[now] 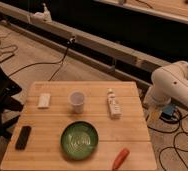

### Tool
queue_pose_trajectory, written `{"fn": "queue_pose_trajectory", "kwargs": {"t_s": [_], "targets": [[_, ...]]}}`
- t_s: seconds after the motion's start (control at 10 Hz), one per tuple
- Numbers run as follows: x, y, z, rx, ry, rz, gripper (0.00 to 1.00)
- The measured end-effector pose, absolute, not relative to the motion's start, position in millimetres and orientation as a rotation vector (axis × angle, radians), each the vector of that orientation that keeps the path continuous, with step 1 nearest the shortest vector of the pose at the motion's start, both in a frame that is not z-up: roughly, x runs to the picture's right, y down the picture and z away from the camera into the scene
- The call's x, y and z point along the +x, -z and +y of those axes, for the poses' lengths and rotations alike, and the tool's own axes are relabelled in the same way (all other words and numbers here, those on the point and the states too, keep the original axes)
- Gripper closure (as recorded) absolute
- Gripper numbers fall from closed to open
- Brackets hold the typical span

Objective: Place the white sponge in the ceramic bowl

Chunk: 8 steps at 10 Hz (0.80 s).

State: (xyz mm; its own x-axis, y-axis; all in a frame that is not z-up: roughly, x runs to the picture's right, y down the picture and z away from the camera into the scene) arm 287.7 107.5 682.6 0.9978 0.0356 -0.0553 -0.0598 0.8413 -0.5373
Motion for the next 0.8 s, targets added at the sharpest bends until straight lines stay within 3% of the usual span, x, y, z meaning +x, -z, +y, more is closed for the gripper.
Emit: {"fn": "queue_pose_trajectory", "kwargs": {"t_s": [0.8], "targets": [[288.4, -682.8, 107.4, -0.568, -0.04, 0.048, 0.35]]}}
